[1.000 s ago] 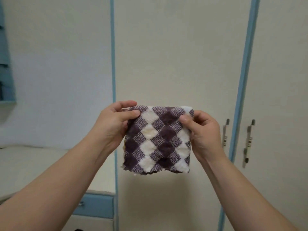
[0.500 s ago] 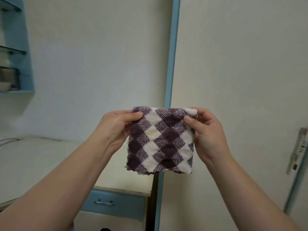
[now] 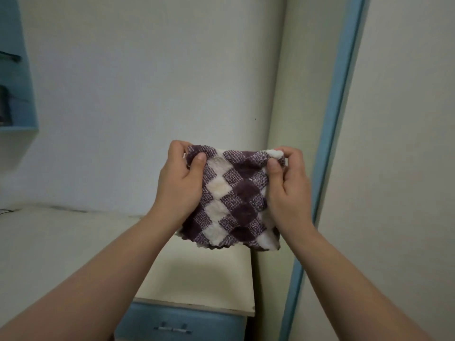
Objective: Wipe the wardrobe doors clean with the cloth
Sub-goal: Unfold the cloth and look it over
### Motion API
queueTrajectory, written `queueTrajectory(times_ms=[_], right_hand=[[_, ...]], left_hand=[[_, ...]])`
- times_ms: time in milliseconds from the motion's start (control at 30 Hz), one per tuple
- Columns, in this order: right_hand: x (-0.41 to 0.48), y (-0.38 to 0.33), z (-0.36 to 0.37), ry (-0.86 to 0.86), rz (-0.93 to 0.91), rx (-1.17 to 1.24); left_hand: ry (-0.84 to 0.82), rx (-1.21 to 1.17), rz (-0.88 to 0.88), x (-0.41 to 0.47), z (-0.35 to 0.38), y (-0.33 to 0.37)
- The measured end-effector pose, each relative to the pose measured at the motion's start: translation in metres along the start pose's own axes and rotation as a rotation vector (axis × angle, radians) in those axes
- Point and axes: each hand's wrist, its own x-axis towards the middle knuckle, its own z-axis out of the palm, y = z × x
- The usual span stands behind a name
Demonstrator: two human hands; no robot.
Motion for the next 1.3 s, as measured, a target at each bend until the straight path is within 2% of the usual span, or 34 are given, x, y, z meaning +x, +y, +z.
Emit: queueTrajectory(times_ms=[200,267,333,400,467,533,600,667,800,967,1033,1167,1300], right_hand=[[0.026,0.002,0.066,0.053,0.063,-0.058],[0.034,0.002,0.090,0.101,0.131,-0.054],[0.038,0.004,0.109,0.136,0.201,-0.006],[0.039,0.008,0.133,0.167,0.304,0.069],[0.039,0.012,0.149,0.187,0.395,0.118],[0.041,0.018,0.162,0.225,0.479,0.153],[0.042,0.026,0.170,0.250,0.538,0.154],[0.044,0.037,0.174,0.246,0.559,0.145],[0.048,0.059,0.188,0.218,0.577,0.082],[0.052,0.087,0.197,0.132,0.587,0.017],[0.050,0.102,0.199,0.083,0.689,0.047],[0.032,0.134,0.200,-0.025,0.937,0.282],[-0.001,0.176,0.202,-0.175,1.069,0.286]], left_hand=[[0.035,-0.028,0.062,0.053,-0.020,-0.045],[-0.004,-0.010,0.099,0.071,-0.030,-0.059],[-0.061,-0.080,0.061,0.088,-0.040,-0.069],[-0.097,-0.244,-0.089,0.107,-0.048,-0.081],[-0.176,-0.449,-0.310,0.119,-0.051,-0.090],[-0.360,-0.685,-0.541,0.128,-0.054,-0.102],[-0.534,-0.780,-0.670,0.133,-0.055,-0.116],[-0.565,-0.756,-0.654,0.133,-0.049,-0.129],[-0.449,-0.633,-0.576,0.135,-0.032,-0.157],[-0.395,-0.462,-0.473,0.130,-0.010,-0.188],[-0.395,-0.440,-0.502,0.127,0.000,-0.203],[-0.376,-0.409,-0.629,0.112,0.017,-0.237],[-0.373,-0.354,-0.742,0.091,0.032,-0.274]])
